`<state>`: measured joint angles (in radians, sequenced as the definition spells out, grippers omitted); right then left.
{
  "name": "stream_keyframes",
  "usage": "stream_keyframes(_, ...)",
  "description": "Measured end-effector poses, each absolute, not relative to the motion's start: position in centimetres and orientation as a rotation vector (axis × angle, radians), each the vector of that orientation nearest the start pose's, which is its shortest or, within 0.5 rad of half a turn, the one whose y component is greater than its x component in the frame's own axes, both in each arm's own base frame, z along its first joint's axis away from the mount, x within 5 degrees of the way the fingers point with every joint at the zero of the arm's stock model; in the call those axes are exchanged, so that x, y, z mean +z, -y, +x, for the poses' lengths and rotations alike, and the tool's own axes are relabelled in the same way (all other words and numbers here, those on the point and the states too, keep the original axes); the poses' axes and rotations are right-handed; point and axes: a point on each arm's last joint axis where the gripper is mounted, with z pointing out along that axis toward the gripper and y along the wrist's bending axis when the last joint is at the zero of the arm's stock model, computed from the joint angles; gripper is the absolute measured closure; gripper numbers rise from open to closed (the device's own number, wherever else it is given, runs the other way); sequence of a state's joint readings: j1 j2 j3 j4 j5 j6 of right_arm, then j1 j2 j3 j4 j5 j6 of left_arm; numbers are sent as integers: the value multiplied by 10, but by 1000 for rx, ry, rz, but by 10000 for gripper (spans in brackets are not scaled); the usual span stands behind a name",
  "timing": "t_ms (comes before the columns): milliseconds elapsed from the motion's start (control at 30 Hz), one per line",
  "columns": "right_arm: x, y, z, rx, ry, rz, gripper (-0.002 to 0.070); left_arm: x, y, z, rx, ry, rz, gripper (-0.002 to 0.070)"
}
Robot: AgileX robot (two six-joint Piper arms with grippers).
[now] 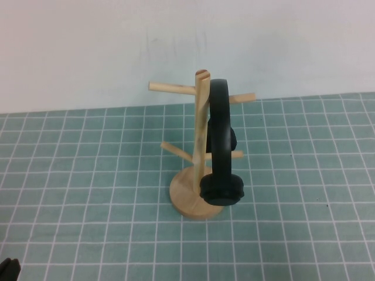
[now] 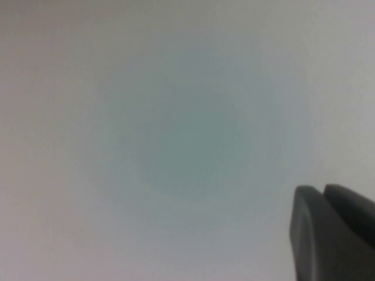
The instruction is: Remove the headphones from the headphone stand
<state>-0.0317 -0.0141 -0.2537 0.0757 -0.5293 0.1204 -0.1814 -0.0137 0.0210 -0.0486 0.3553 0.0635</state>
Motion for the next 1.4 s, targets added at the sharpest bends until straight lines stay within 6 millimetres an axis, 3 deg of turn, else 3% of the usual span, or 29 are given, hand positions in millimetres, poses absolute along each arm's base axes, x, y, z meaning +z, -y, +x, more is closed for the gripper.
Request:
stream_keyframes(133,382,1,-3,157,-882,116,684,175,11,52,-130,-1837,196,680)
stream_keyframes(200,395,0,11,159,-1058,128,684,175,11,52,-130,-1837,196,680)
stream_keyframes(300,397,-1,41,191,-1338,159,684,175,11,52,-130,-1837,196,680)
stream_keyframes(500,360,-4,107,246,-1837,224,684,175,11,52,-130,-1837,196,680)
stream_keyframes(833,302,-25,190,649,-2234,435,684,175,11,52,-130,-1837,196,680)
stream_keyframes(1000,273,-50,219,1002,-2361,239,684,175,11,52,-130,-1837,196,680)
stream_keyframes(1167,259,-81,236,1299,-2273,-45,673,175,11,52,-130,-1837,196,680)
stream_keyframes(1267,256,-101,238,1348,-2223,-172,590,175,11,52,-130,-1837,196,680)
stream_keyframes(1400,259,-125,240,1376,-2179,-332,351,175,11,52,-130,-1837,196,680)
